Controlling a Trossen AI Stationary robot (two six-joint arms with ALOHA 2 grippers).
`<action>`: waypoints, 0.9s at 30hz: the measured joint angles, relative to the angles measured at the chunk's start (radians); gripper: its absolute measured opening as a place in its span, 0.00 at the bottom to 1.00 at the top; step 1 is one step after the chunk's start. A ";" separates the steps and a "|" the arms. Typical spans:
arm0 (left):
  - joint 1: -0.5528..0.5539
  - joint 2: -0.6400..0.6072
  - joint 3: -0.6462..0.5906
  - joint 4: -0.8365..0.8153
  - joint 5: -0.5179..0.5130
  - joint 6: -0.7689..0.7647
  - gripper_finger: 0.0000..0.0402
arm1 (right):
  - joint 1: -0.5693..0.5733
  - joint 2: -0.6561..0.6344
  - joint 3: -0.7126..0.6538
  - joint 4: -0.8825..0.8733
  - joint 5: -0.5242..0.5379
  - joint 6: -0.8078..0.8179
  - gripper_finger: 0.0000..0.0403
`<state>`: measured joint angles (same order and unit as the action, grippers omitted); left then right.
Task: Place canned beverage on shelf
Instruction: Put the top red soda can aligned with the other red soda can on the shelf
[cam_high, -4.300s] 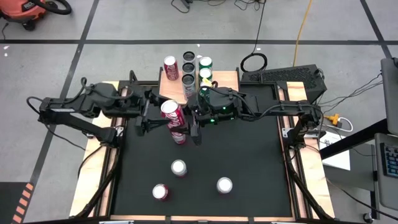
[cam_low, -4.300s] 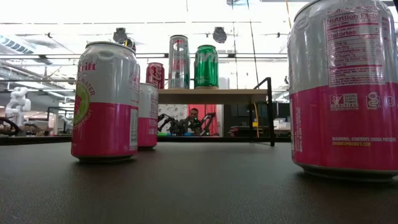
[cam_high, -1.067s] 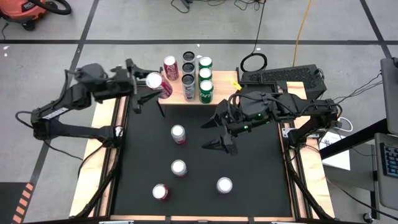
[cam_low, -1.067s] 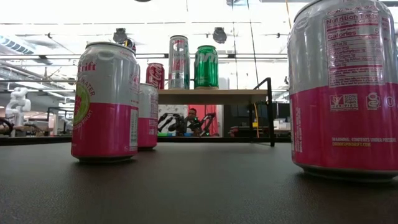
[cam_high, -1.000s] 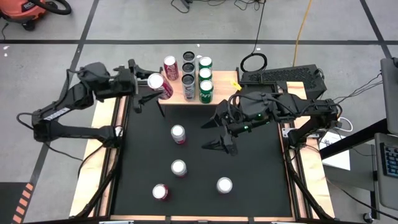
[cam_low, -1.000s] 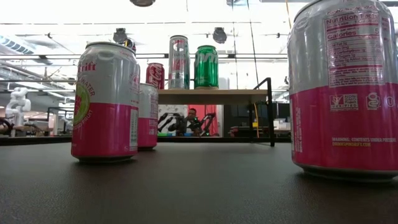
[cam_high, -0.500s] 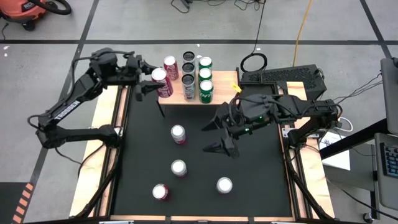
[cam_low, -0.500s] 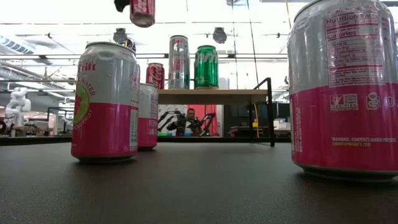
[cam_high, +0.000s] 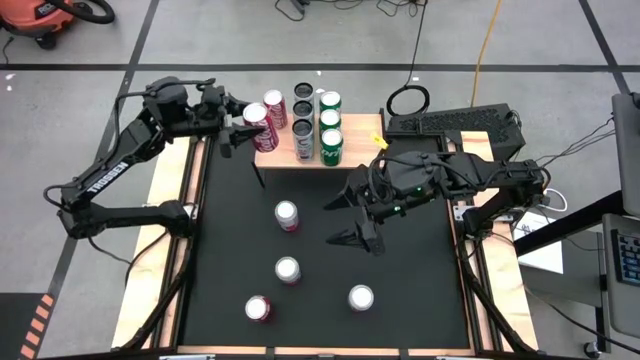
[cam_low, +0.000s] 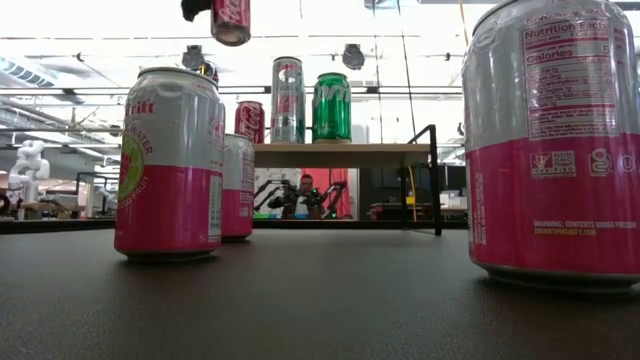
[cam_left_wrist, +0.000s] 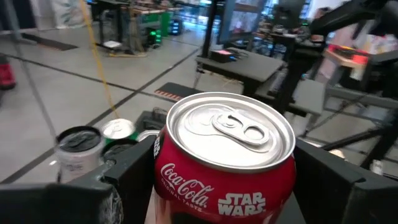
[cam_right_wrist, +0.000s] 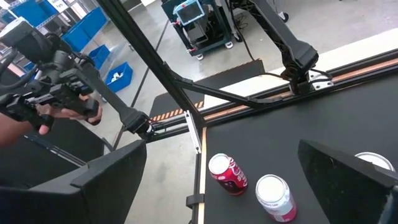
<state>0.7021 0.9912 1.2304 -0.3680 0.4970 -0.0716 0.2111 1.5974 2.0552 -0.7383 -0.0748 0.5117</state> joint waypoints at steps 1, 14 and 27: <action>0.000 0.000 0.000 -0.001 -0.011 -0.001 0.75 | 0.000 0.000 0.000 0.000 0.000 0.000 0.99; 0.050 0.045 0.002 0.003 0.165 0.228 0.75 | 0.000 0.000 0.000 0.000 0.001 0.000 0.99; 0.246 0.232 0.000 -0.067 0.508 0.343 0.75 | 0.000 0.000 0.000 0.000 0.001 0.027 0.99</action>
<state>0.9484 1.2233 1.2308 -0.4354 1.0049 0.2710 0.2111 1.5974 2.0552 -0.7380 -0.0742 0.5387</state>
